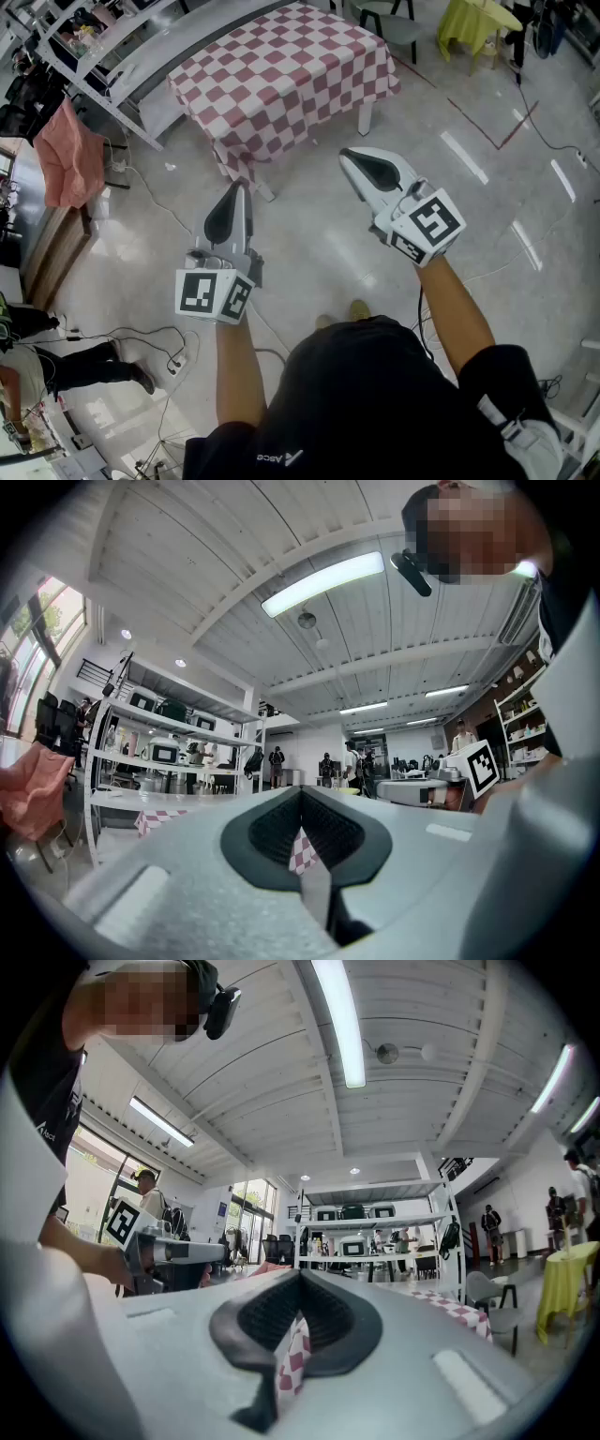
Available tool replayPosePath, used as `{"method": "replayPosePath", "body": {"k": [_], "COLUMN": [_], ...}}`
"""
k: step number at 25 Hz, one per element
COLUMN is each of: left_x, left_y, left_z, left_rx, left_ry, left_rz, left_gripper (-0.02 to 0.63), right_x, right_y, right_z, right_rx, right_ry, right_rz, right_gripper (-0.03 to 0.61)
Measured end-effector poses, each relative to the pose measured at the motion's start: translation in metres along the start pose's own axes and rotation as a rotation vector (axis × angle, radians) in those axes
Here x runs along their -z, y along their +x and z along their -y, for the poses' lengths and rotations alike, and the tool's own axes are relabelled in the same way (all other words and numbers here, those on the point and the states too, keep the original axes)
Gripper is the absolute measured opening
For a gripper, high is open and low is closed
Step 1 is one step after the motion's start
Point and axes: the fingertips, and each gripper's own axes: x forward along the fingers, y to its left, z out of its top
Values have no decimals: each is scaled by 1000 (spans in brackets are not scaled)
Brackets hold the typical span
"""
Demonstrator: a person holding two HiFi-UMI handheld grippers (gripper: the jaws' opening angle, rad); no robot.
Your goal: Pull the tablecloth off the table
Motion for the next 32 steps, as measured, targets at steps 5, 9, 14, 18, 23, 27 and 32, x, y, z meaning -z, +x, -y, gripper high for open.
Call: {"method": "replayPosePath", "body": {"k": [5,9,14,18,23,27,32], "left_x": [3,1,1,1,4,11,27], "left_y": [12,28,47,67,91,130,174], "left_z": [6,7,12,17,9,-10,-52], "left_rx": [-8,-25,-56,-82,-97,-98,-105], "left_ry": [-9,-5,8,24,26,23,0], "left_rz": [-13,-13,-9,-10,-5,-2,22], "left_gripper": [9,9,9,9,9,9,9], "right_x": [-2,0,1,3,6,11,28], "right_y": [-6,-8,-15,-17,-7,21,67], "right_z": [15,33,57,84,108,142,171], "right_rx": [-6,-10,-22,-27,-31,-28,-33], "right_ry": [18,22,10,13,11,21,-1], "right_rz": [15,19,25,30,35,32,4], "right_gripper": [0,0,0,0,1,0,1]}}
